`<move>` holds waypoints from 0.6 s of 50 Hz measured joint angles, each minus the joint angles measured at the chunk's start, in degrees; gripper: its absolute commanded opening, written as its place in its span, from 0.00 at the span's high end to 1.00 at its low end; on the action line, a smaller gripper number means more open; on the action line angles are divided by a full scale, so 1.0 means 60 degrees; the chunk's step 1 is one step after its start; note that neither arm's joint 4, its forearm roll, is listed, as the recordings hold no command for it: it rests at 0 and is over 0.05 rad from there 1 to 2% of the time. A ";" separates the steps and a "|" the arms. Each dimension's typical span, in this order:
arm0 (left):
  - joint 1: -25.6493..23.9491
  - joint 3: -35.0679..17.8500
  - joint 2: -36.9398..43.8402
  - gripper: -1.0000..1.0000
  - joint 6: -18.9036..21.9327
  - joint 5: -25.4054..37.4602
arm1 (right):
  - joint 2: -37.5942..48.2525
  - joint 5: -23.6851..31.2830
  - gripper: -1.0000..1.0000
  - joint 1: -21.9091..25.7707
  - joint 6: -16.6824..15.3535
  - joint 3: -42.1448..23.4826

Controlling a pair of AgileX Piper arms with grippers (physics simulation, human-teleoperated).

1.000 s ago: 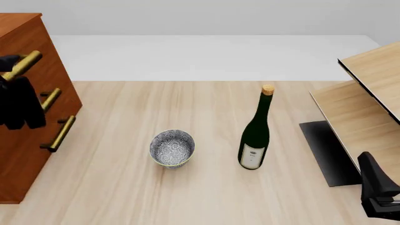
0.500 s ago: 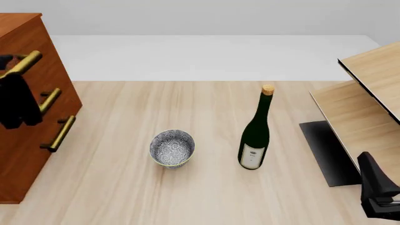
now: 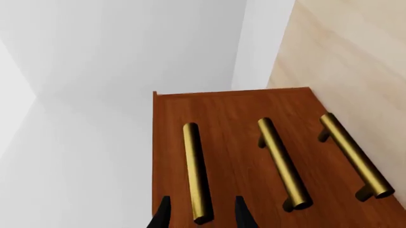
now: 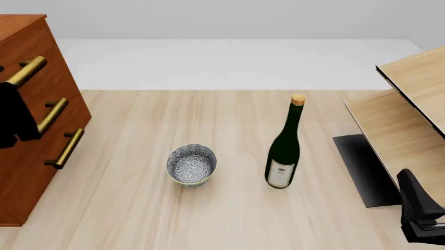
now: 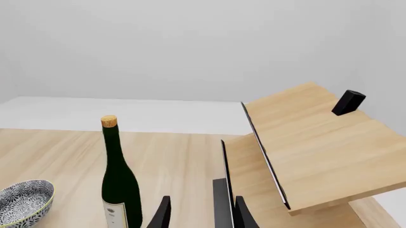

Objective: Close the bottom drawer of the cabinet and open the top drawer.

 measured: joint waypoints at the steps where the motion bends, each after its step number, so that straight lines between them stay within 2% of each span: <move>1: 0.0018 -0.0008 0.0009 0.00 -0.0010 0.0005 | 0.0000 -0.0002 0.00 0.0002 -0.0004 0.0000; 19: 0.0353 -0.0154 0.0247 0.00 -0.0121 -0.0032 | -0.0001 -0.0026 0.00 0.0026 -0.0052 0.0006; 20: 0.0362 -0.0160 0.0258 1.00 -0.0126 -0.0038 | -0.0001 -0.0027 0.00 0.0026 -0.0053 0.0006; 30: 0.0390 -0.0181 0.0274 1.00 -0.0183 -0.0118 | -0.0001 -0.0031 0.00 0.0034 -0.0059 0.0008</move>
